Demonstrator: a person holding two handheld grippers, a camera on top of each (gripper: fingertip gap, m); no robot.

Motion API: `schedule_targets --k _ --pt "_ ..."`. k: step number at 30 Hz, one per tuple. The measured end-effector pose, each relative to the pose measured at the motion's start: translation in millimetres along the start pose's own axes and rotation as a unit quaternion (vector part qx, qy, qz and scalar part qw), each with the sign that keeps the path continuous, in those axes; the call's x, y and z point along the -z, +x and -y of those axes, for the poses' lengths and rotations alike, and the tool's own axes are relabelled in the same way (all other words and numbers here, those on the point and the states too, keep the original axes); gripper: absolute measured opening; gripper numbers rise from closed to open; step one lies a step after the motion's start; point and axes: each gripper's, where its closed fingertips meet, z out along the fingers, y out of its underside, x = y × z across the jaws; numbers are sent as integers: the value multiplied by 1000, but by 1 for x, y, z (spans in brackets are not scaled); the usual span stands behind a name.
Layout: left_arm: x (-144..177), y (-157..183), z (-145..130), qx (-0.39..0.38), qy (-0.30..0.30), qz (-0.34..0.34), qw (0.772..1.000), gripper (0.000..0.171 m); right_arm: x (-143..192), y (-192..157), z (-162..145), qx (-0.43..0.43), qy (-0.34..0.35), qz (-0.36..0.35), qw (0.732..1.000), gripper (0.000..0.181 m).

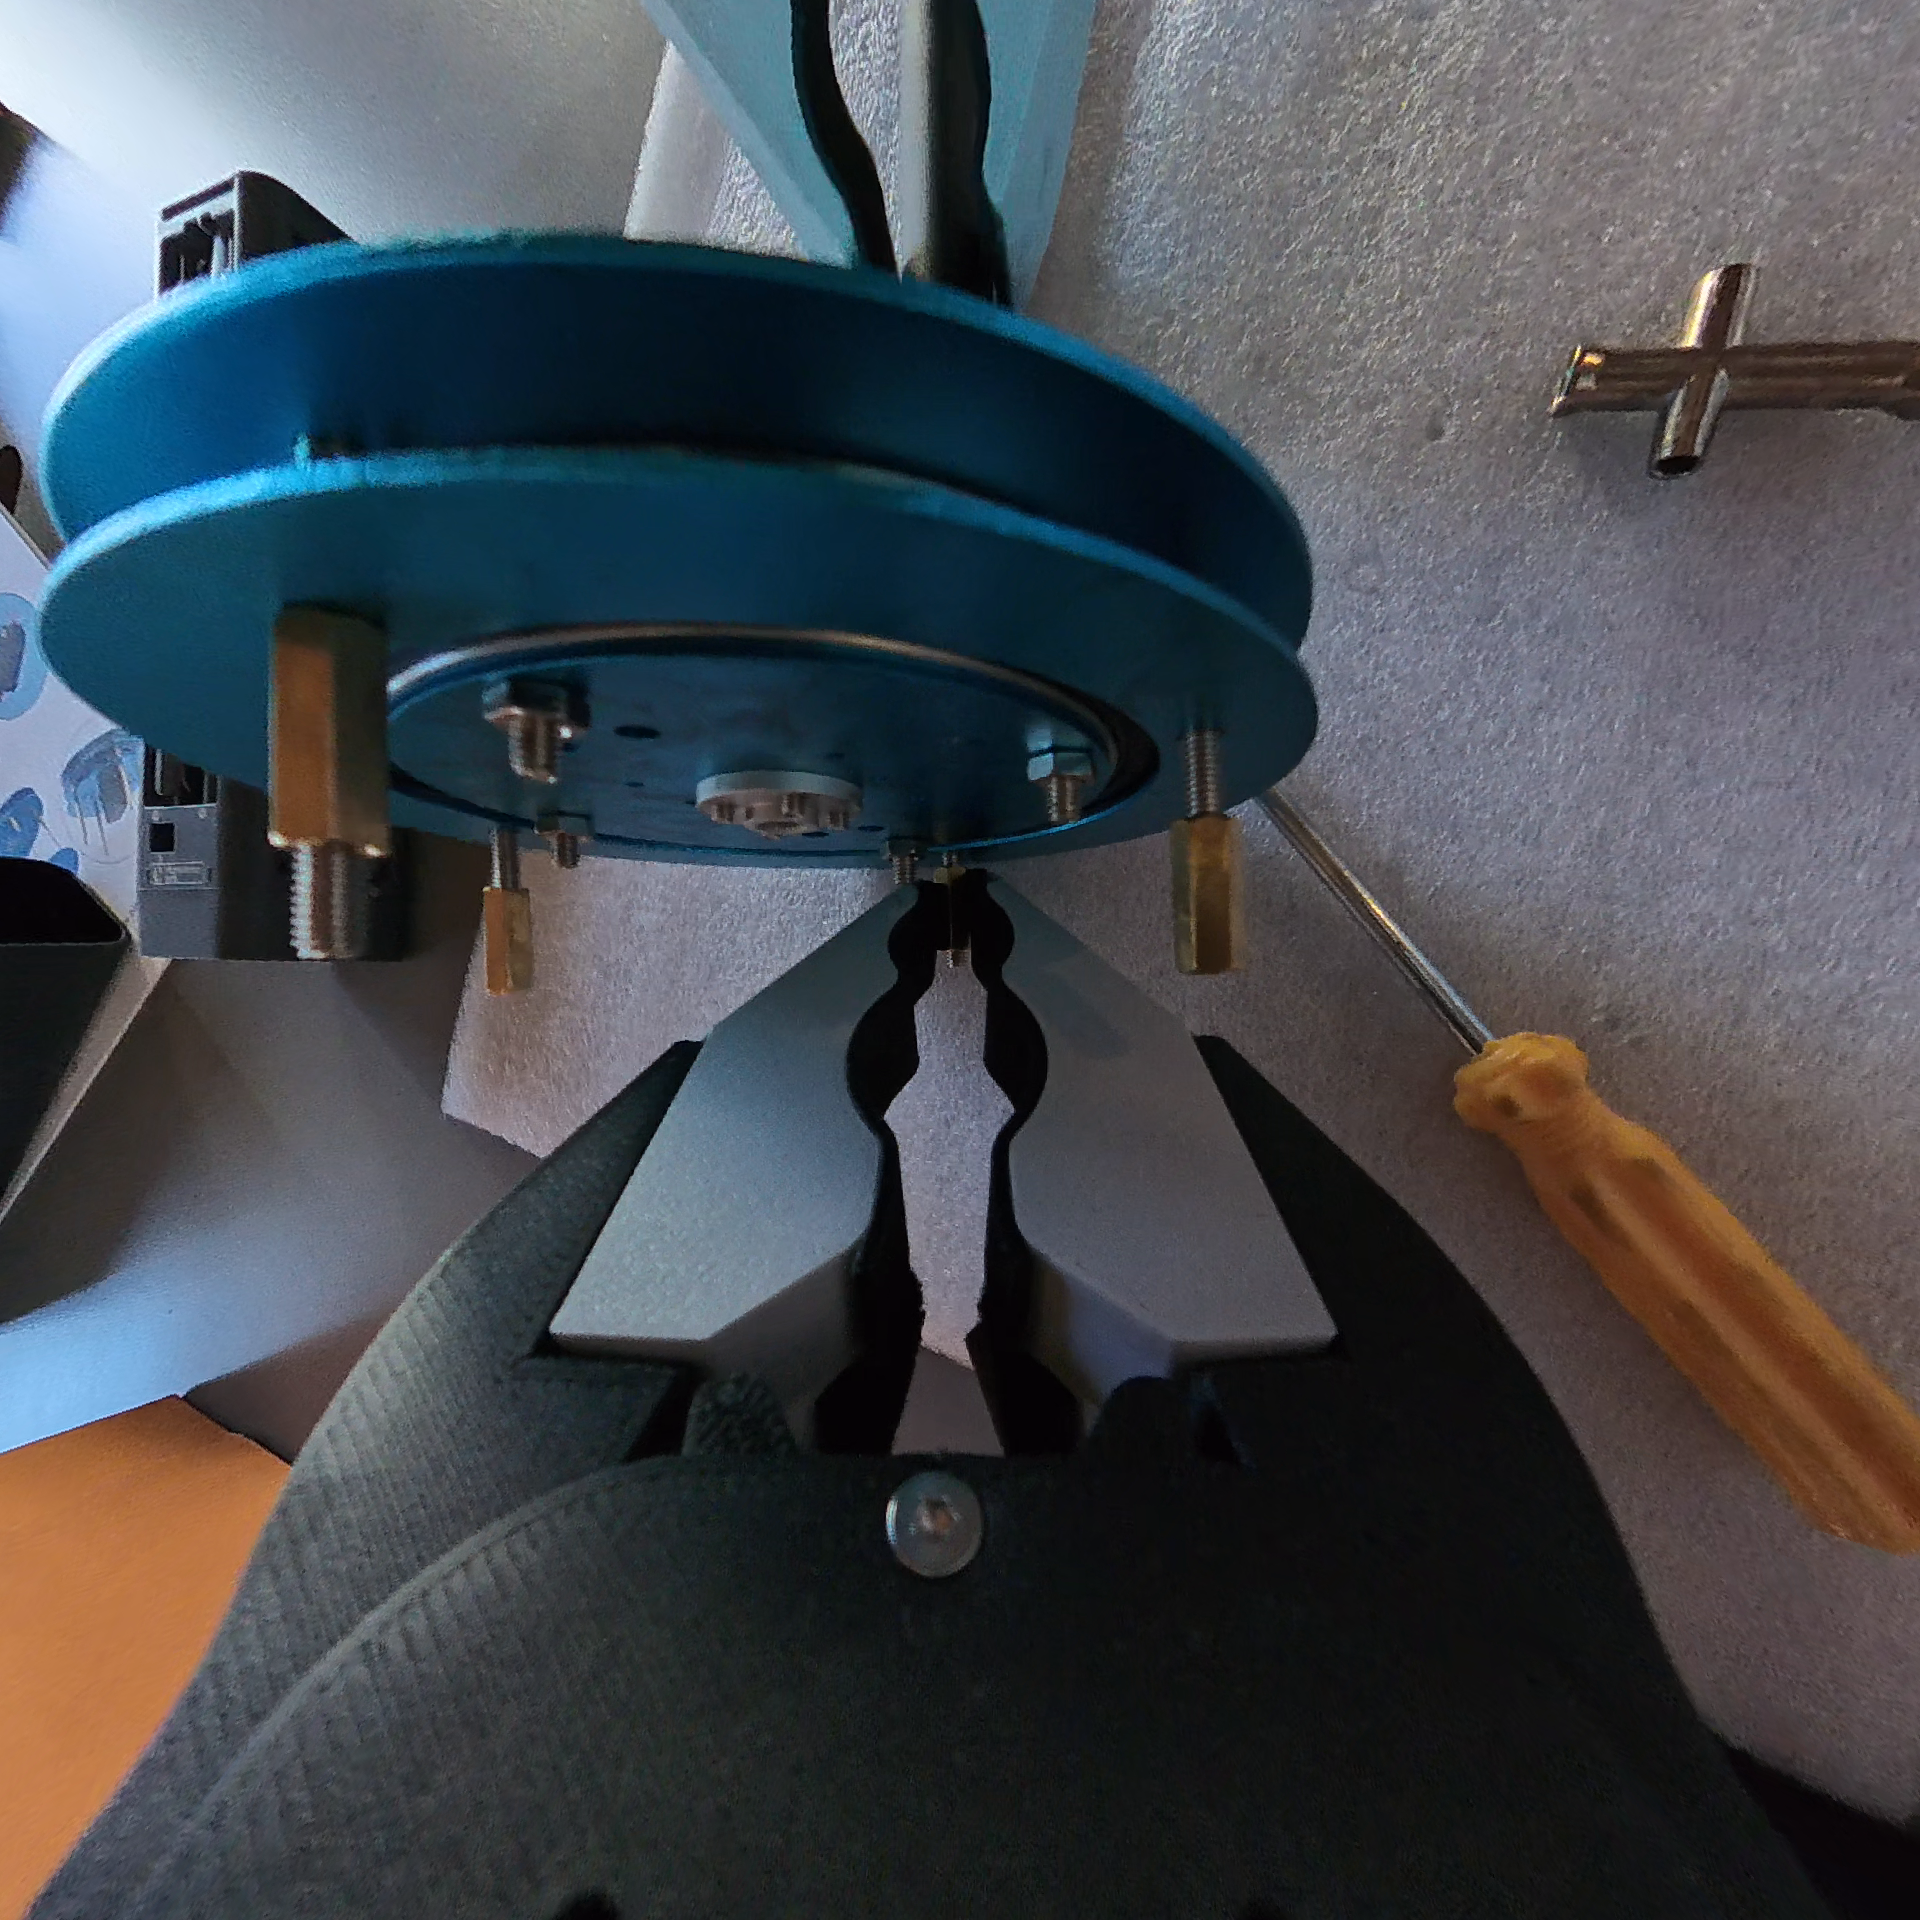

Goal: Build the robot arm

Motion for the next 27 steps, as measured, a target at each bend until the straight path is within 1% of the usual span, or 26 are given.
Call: schedule_targets --k 7,10,13,15,18,21,23,27 --pt "0 0 0 -2 -2 1 1000 4 2 -2 -3 14 -14 35 999 19" --pt "0 0 0 -2 -2 2 1000 4 5 5 -6 18 -20 19 999 23" --pt "0 0 0 -1 -1 1 1000 4 6 5 -5 19 -14 18 1000 17" --pt "0 0 0 -1 -1 0 1000 4 7 6 -5 20 -13 10 1000 16" --pt "0 0 0 -2 -2 0 1000 4 7 6 -5 4 -9 19 1000 16" --pt "0 0 1 -2 -2 1 1000 4 6 6 -5 -31 -6 40 999 15" --pt "0 -1 1 -2 -2 0 1000 4 7 4 -5 -68 -5 68 995 15" --pt "0 -1 1 -1 -2 -1 1000 4 7 1 -5 -171 -6 139 975 15"
